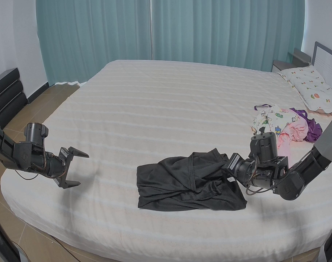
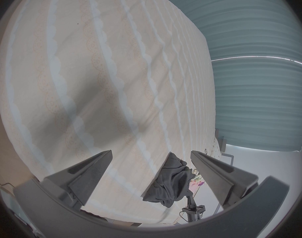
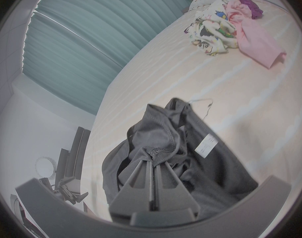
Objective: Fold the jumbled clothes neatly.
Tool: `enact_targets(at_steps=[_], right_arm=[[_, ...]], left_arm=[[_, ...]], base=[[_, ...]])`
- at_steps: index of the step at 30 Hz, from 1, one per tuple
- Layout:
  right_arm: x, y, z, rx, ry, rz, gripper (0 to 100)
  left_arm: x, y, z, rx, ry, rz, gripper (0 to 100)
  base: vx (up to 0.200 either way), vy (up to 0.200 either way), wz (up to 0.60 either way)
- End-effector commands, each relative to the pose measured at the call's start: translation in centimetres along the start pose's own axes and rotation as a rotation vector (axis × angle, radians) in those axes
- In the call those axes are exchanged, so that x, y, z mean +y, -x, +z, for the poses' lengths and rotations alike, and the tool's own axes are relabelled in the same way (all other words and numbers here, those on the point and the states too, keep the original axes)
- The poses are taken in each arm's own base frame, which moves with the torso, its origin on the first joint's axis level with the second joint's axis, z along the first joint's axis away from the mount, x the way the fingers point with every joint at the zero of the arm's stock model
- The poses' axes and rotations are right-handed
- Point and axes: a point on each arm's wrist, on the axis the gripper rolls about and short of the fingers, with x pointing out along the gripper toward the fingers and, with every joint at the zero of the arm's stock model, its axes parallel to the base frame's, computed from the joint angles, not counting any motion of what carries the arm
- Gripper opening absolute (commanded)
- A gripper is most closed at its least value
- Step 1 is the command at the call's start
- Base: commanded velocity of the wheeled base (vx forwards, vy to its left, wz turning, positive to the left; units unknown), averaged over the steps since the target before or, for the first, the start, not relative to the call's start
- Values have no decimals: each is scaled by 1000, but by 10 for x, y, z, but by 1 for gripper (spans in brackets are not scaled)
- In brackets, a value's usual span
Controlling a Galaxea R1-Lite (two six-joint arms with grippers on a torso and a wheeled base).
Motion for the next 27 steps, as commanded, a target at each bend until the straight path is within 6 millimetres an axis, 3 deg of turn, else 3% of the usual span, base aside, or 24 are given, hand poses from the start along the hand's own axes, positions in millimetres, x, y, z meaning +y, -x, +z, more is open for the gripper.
enact_targets(at_steps=[1,7,8,11,19,23,27], right_arm=[[-13,6,14,-28,-12,-29,0],[-23,3,16,14,-10,-22,0],[-22,3,15,32,-8,-6,100],[-18,9,12,47,0,17,100],[27,43,17,-2,35,213,100],[41,37,13,21,50,246,100],[42,3,-19,100,89,200,100]], left_arm=[[0,0,1,-2,1,0,100],[1,-1,1,0,4,2,100],[1,-1,1,0,4,2,100],[1,-1,1,0,4,2,100],[2,-3,2,2,8,9,100],[3,-3,2,2,9,10,100],[3,-4,2,4,9,10,100]], base=[[0,0,0],[0,0,0],[0,0,0],[0,0,0],[0,0,0],[0,0,0],[0,0,0]])
